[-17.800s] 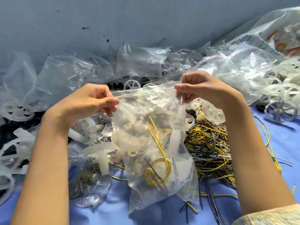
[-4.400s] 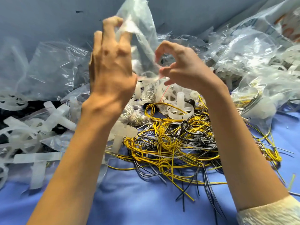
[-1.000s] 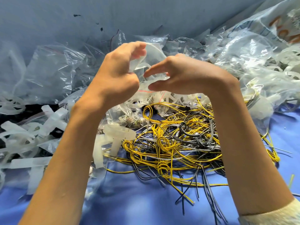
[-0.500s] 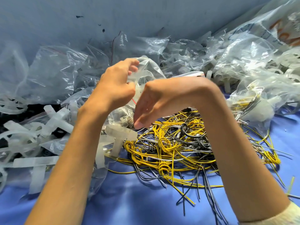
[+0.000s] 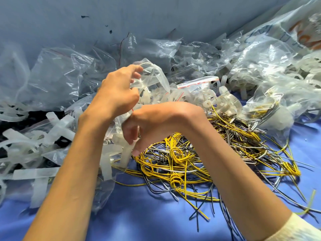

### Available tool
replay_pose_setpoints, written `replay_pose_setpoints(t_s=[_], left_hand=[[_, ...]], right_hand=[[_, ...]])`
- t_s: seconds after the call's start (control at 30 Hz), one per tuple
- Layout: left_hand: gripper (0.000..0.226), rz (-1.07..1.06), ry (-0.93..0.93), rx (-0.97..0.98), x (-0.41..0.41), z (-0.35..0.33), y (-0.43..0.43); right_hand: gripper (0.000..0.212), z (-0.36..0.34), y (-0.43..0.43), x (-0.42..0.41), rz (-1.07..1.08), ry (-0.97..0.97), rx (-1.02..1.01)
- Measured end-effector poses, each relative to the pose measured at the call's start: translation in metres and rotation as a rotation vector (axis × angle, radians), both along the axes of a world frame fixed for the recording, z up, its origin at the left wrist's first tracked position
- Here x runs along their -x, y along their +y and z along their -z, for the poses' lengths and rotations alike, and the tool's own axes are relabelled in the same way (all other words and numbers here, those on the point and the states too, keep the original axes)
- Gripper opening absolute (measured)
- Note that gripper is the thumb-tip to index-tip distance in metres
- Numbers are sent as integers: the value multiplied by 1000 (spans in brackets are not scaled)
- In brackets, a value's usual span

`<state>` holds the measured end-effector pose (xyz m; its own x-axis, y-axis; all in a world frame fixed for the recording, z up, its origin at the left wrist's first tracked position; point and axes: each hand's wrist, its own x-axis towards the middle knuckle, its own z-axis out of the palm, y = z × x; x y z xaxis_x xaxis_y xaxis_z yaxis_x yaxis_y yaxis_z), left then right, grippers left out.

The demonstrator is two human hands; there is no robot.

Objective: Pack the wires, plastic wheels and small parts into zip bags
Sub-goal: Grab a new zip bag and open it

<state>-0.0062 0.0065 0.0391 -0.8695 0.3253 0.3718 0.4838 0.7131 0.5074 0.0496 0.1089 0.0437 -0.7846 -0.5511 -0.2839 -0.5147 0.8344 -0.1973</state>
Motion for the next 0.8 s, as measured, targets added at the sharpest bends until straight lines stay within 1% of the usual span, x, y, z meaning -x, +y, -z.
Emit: replay_pose_setpoints(t_s=[0.07, 0.13, 0.17, 0.3, 0.4, 0.5, 0.57, 0.7, 0.8], left_hand=[[54, -5, 1, -6, 1, 0, 0], [53, -9, -1, -5, 1, 0, -1], [53, -7, -2, -3, 0, 0, -1], [52, -6, 3, -3, -1, -1, -1], [52, -6, 6, -8, -1, -1, -2], [52, -1, -3, -17, -1, 0, -3], [51, 1, -10, -32, 0, -1, -4], [51, 2, -31, -56, 0, -3, -7], [51, 6, -50, -67, -1, -4, -8]], right_hand=[[35, 5, -5, 1, 31, 70, 43], [43, 10, -10, 2, 45, 119, 15], [43, 13, -12, 3, 46, 124, -7], [36, 18, -12, 4, 54, 135, -8], [28, 18, -11, 3, 48, 224, 11], [16, 18, -12, 3, 34, 330, -2], [14, 16, -11, 3, 39, 374, -1], [9, 9, -8, 3, 38, 394, 17], [3, 3, -2, 4, 40, 368, 101]])
